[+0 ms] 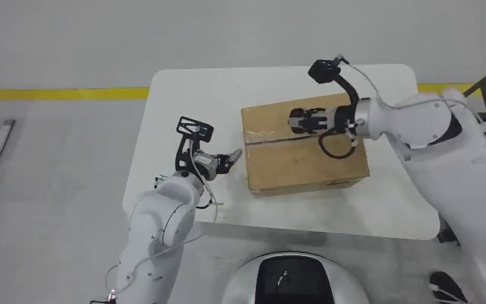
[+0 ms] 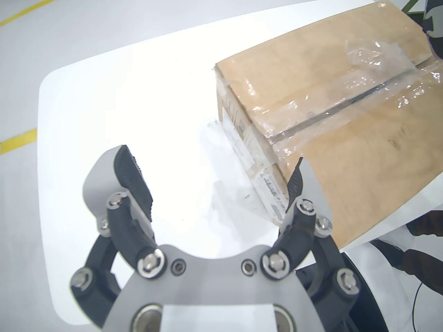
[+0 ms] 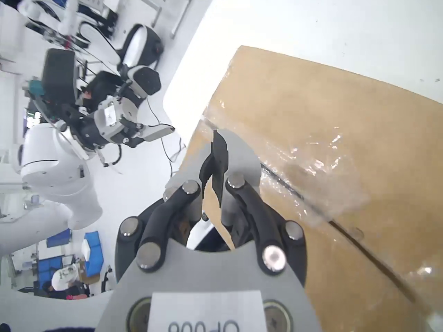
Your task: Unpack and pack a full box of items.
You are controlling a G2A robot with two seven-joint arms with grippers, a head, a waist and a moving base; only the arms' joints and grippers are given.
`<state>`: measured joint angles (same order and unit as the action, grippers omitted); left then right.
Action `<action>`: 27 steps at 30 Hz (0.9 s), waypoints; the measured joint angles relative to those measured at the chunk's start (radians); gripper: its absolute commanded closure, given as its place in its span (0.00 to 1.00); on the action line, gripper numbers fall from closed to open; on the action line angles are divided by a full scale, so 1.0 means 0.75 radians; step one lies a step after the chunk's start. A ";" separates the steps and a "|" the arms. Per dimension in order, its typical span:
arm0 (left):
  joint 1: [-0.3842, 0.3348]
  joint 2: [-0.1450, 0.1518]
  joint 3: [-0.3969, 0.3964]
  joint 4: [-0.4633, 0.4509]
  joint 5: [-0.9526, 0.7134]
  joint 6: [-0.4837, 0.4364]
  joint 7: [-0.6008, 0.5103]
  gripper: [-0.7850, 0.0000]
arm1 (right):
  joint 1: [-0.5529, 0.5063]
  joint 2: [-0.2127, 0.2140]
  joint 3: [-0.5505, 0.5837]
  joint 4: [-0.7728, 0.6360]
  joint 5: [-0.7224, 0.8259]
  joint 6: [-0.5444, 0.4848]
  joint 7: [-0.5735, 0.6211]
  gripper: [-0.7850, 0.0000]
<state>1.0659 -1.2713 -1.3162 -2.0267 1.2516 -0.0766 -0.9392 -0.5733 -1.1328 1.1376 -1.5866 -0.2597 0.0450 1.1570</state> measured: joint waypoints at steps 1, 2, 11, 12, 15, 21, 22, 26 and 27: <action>0.008 0.001 -0.006 -0.006 0.000 -0.001 0.003 0.00 | 0.030 -0.004 -0.033 0.033 -0.023 -0.001 0.020 1.00; 0.014 0.002 -0.010 -0.011 0.001 -0.003 0.005 0.00 | 0.059 -0.008 -0.063 0.065 -0.048 0.002 0.042 1.00; 0.030 0.006 -0.014 -0.029 0.000 -0.011 0.021 0.00 | 0.185 -0.006 -0.130 0.204 -0.153 0.046 0.209 1.00; 0.029 0.006 -0.013 -0.026 -0.001 -0.012 0.023 0.00 | 0.183 0.000 -0.118 0.204 -0.165 0.048 0.229 1.00; 0.022 0.006 -0.008 -0.016 -0.004 -0.018 0.028 0.00 | 0.167 0.020 -0.076 0.190 -0.199 0.052 0.284 1.00; 0.002 0.005 0.010 0.002 -0.012 -0.029 0.033 0.00 | 0.105 0.068 0.057 0.129 -0.263 0.071 0.376 1.00; -0.001 0.005 0.012 0.004 -0.013 -0.029 0.033 0.00 | 0.093 0.075 0.080 0.116 -0.270 0.077 0.392 1.00; -0.008 0.006 0.017 0.011 -0.015 -0.032 0.036 0.00 | 0.034 0.108 0.190 0.030 -0.277 0.102 0.453 1.00; -0.009 0.006 0.017 0.011 -0.015 -0.032 0.036 0.00 | 0.014 0.115 0.228 -0.008 -0.267 0.094 0.431 1.00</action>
<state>1.0595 -1.2668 -1.3032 -2.0181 1.2400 -0.1004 -0.9125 -0.5627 -1.0466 1.3087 -1.5928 -0.4598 0.1158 1.4801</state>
